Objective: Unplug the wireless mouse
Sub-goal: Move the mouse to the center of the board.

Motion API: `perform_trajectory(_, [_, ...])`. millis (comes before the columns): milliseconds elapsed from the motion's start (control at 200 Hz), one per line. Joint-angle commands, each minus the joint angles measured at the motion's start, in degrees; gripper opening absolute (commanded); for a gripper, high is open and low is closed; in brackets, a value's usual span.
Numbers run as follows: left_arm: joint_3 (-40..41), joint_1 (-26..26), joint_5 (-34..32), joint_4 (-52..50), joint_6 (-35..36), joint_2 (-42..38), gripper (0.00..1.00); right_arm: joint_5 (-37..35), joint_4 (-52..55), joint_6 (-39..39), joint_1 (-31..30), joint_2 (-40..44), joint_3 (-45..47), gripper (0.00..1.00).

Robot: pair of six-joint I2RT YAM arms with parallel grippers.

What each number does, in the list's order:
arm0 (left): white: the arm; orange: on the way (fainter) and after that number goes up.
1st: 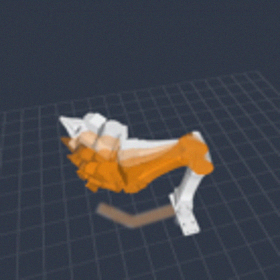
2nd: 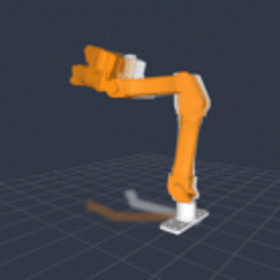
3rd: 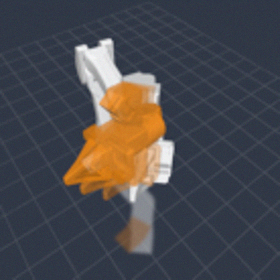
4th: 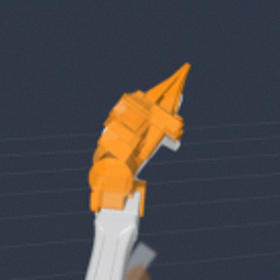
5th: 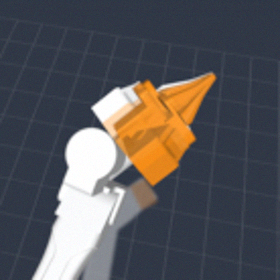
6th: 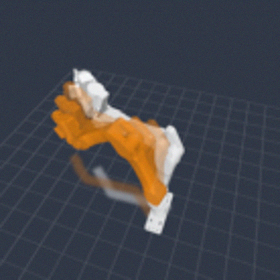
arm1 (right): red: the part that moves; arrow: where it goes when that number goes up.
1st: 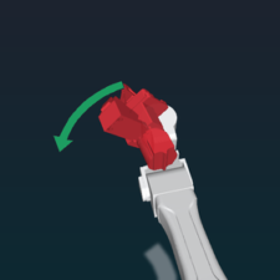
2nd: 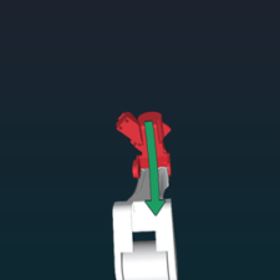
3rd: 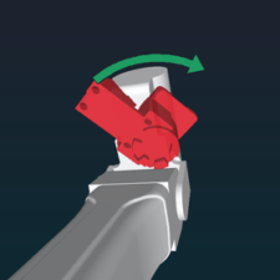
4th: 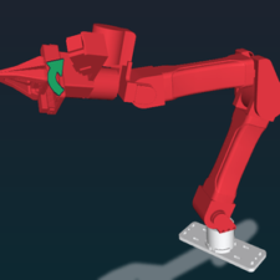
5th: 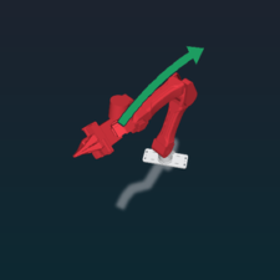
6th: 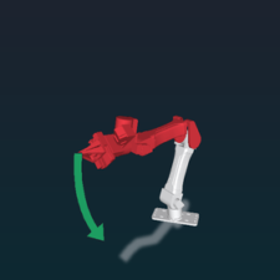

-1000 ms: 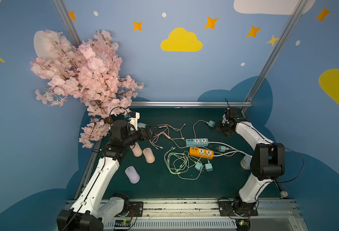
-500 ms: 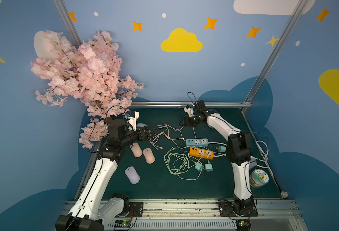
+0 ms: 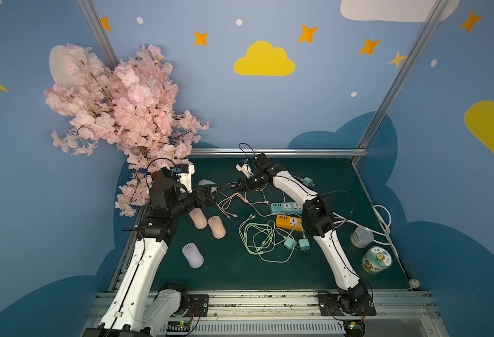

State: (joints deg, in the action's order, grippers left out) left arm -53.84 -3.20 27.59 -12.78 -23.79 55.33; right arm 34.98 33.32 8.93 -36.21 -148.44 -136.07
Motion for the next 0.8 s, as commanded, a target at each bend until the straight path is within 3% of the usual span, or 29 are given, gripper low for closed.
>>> perform_trajectory(0, [0.3, 0.4, 1.3, 1.5, -0.4, -0.6, 0.99, -0.7, -6.8, 2.4, -1.7, -2.7, -2.8, 0.51])
perform_trajectory(110, [0.5, 0.4, 1.7, 1.9, -0.7, -0.7, 0.99, -0.6, -13.7, 6.9, -2.2, -6.0, -3.6, 0.51])
perform_trajectory(265, [0.6, 0.6, 1.7, 1.8, -0.6, -0.6, 0.99, 0.1, -15.3, 14.8, -2.9, -14.0, -14.0, 0.49])
perform_trajectory(441, [0.6, 0.9, 1.6, 1.7, -0.5, -0.5, 0.99, -10.5, -6.0, 14.8, -3.2, -13.3, -12.8, 0.49])
perform_trajectory(551, [0.7, 1.5, 2.4, 2.4, -1.3, -0.2, 0.99, -16.1, -2.3, 13.7, -1.9, -7.1, -2.9, 0.48])
perform_trajectory(696, [1.0, 2.2, 3.4, 3.3, -2.3, 0.2, 0.99, -20.1, -10.1, 15.4, 0.9, 5.0, 18.3, 0.51])
perform_trajectory(796, [1.1, 2.5, 3.7, 3.6, -2.7, 0.4, 0.99, -21.4, -11.9, 16.0, 3.0, 9.6, 24.7, 0.53])
